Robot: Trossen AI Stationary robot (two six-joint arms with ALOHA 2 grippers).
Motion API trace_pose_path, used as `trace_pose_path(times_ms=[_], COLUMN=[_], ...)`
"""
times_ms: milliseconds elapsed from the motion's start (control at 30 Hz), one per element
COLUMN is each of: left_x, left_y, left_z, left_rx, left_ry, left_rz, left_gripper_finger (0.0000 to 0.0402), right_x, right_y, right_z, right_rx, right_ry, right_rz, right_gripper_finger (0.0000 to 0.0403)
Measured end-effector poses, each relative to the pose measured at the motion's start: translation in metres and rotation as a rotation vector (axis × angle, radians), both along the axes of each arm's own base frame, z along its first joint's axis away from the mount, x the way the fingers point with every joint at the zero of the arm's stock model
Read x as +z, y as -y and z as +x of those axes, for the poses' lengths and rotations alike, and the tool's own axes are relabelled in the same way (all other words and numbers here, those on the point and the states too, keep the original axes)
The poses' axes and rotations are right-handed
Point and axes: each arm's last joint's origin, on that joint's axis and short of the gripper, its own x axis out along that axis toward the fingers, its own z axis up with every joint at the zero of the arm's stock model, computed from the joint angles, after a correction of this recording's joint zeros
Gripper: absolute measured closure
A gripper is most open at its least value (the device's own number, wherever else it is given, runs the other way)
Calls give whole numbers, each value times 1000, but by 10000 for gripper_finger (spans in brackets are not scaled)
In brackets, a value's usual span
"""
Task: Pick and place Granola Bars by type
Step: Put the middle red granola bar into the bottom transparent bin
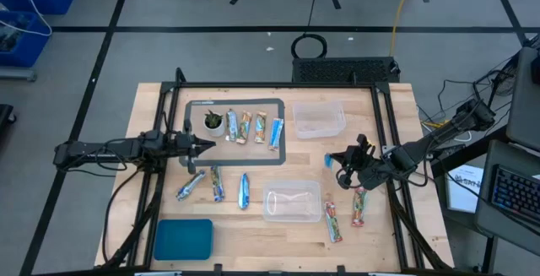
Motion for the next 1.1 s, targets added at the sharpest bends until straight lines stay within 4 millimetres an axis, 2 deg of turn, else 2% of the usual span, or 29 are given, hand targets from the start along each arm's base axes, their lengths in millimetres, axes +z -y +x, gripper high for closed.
trace_pose_path(times_ms=[167,400,833,933,1100], left_x=[0,0,0,1,1], left_y=[0,0,0,0,0], left_z=[0,0,0,0,0], left_rx=[0,0,0,0,0], left_ry=[1,1,3,3,3], left_rz=[0,0,1,1,1], left_gripper_finger=[378,378,378,378,378], right_x=[3,18,45,41,22], right_y=[-1,-4,3,7,14], right_z=[2,8,-7,-15,-29], right_rx=[25,95,229,240,250], right_ry=[13,117,234,266,368], right_rz=[-35,-97,-131,-146,-158], right_gripper_finger=[403,403,403,403,403])
